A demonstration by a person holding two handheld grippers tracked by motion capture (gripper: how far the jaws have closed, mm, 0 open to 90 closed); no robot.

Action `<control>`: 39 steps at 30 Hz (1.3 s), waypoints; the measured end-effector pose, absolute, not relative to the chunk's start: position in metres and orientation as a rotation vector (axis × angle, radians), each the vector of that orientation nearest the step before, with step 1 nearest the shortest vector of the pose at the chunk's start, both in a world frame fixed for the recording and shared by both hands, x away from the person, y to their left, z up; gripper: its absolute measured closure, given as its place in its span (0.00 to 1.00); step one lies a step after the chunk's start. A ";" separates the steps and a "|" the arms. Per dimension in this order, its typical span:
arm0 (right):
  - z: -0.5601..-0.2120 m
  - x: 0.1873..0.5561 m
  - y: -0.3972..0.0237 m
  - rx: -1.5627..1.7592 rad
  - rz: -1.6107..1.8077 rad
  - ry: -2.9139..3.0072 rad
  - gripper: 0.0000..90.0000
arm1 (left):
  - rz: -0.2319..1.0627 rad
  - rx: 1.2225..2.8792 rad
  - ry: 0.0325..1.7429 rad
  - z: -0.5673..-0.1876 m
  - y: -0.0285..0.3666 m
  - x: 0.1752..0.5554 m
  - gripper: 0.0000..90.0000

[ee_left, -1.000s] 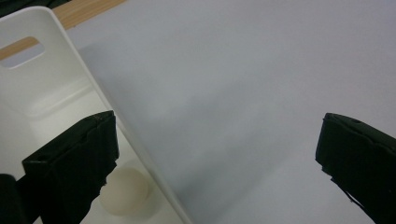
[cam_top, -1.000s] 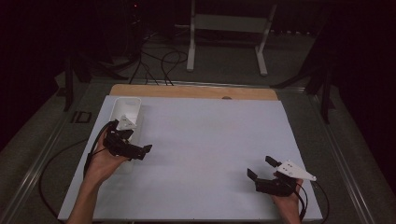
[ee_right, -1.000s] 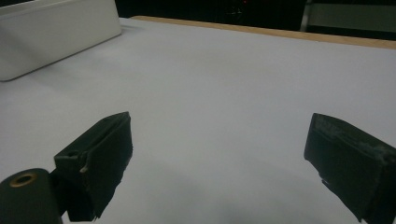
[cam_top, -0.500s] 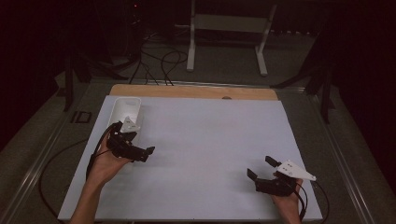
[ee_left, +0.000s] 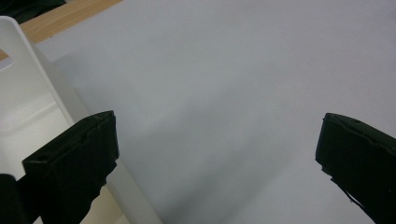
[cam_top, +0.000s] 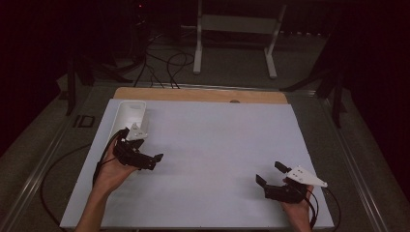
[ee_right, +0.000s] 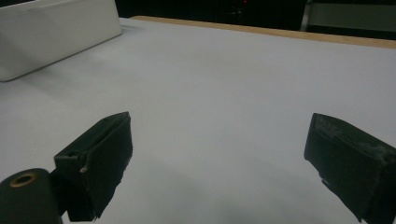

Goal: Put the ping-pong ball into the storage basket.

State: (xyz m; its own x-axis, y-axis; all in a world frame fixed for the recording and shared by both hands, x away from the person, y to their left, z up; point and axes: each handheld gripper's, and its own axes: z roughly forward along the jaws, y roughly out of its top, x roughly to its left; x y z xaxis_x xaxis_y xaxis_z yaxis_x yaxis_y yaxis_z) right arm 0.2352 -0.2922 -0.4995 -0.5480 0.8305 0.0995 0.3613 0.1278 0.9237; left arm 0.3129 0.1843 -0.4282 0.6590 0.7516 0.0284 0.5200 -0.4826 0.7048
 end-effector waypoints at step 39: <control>-0.499 0.235 -0.293 1.147 1.408 1.966 0.08 | 0.434 2.133 0.903 -0.450 0.175 0.293 0.00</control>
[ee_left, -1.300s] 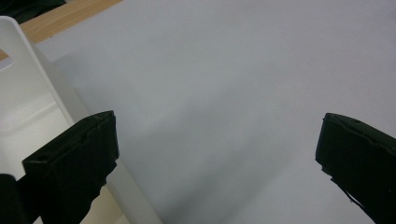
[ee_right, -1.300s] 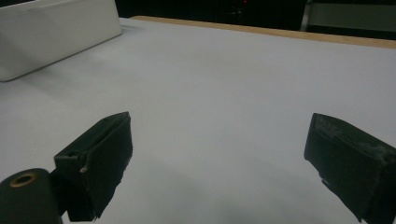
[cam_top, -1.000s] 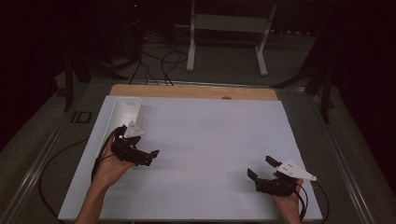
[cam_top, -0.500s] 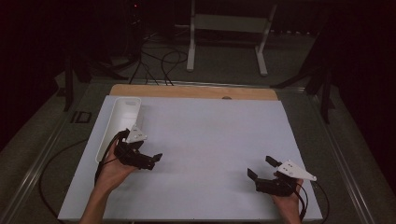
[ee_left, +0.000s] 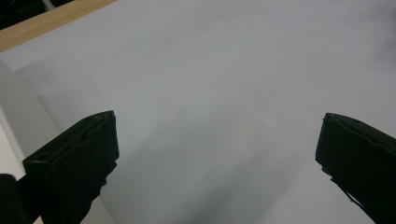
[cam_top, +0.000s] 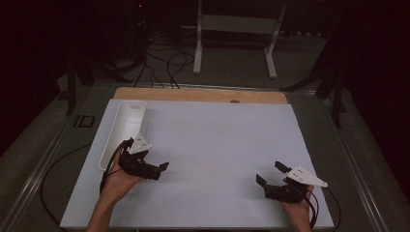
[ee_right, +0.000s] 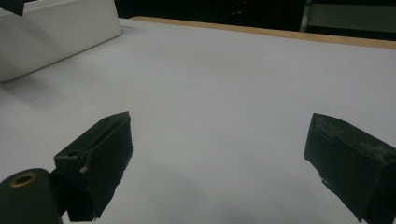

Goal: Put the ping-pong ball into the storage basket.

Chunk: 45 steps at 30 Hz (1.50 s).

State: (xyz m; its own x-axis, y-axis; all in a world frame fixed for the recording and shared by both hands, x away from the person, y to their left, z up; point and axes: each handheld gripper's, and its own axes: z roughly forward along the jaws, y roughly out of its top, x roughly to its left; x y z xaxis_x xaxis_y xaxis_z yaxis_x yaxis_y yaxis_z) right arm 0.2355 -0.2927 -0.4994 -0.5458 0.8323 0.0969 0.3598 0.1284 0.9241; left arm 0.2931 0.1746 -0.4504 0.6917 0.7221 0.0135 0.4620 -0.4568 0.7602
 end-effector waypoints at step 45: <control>-0.500 0.236 -0.293 1.142 1.410 1.969 0.08 | 0.547 1.856 0.877 -0.461 0.211 0.257 0.00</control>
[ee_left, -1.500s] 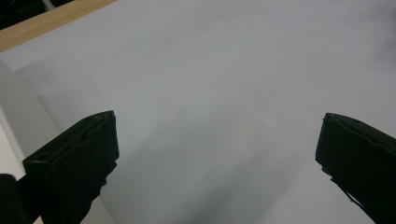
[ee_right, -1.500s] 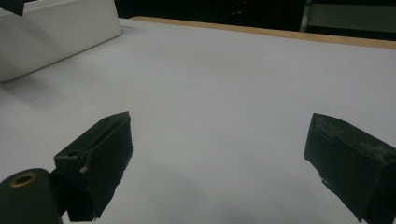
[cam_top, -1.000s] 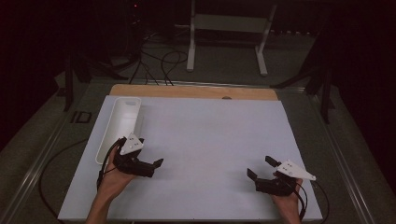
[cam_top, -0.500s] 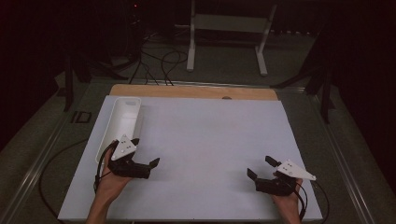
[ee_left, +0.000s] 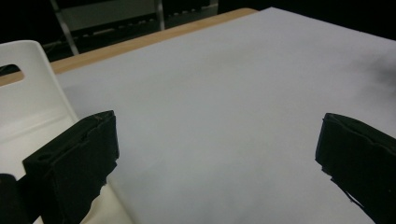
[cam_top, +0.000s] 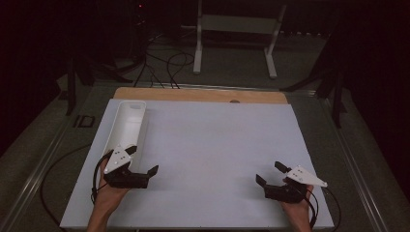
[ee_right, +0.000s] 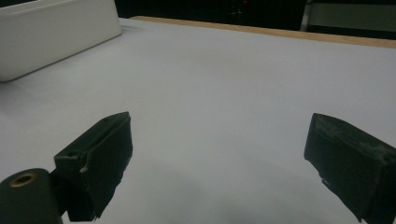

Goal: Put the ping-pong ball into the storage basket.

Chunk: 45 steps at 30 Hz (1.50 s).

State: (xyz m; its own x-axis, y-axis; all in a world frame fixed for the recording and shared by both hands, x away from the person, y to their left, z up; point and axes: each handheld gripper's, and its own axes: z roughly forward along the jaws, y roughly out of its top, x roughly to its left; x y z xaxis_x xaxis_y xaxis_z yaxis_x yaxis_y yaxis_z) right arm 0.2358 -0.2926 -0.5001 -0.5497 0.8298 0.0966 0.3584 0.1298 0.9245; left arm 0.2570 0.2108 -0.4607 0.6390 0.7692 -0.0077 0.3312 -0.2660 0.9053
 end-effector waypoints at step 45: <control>-0.496 0.233 -0.289 1.063 1.441 1.959 0.08 | 0.589 1.813 0.904 -0.482 0.236 0.236 0.00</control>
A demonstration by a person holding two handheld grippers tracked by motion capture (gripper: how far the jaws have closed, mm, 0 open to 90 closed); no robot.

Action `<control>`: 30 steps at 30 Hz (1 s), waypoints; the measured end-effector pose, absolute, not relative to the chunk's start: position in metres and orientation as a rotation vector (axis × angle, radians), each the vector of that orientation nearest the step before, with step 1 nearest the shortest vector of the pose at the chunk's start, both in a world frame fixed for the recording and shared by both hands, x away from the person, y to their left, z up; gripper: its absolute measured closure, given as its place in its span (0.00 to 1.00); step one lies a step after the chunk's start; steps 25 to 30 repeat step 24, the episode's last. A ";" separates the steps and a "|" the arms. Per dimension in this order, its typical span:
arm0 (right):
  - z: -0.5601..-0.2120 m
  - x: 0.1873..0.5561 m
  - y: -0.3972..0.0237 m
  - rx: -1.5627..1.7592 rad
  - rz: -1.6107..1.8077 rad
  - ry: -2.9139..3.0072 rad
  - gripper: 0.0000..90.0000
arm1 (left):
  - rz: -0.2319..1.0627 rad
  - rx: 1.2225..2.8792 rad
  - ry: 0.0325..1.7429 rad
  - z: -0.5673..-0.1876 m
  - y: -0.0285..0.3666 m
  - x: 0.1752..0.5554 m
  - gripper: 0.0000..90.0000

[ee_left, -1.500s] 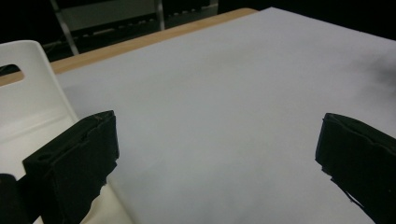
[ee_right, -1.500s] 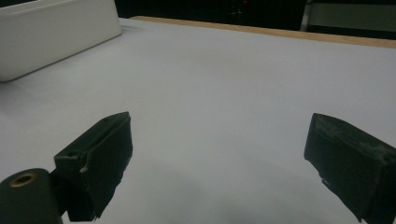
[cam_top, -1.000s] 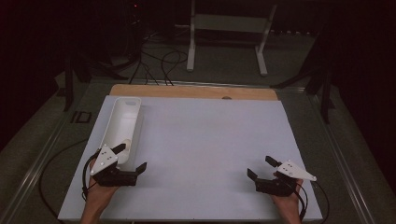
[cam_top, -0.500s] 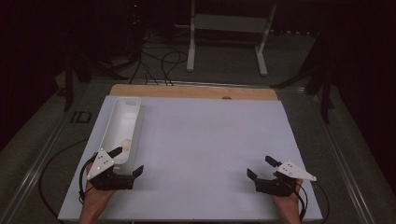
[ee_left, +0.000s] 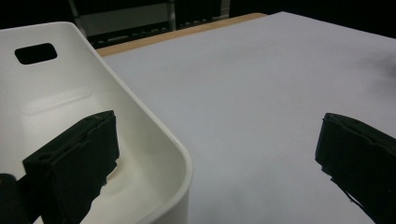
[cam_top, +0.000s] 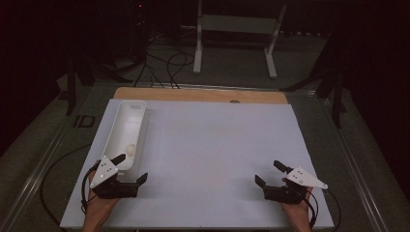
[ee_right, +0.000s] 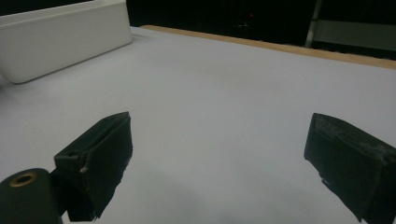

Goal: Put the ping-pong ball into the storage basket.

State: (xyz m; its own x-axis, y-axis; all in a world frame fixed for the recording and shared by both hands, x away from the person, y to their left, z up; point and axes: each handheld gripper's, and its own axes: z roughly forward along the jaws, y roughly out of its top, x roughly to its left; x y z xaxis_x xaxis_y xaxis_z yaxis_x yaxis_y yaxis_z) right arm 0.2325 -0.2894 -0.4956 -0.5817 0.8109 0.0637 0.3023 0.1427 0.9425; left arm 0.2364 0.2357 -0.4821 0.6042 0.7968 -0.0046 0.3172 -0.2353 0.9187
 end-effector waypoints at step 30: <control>-0.493 0.228 -0.288 1.011 1.465 1.952 0.08 | 0.620 1.798 0.916 -0.483 0.239 0.235 0.00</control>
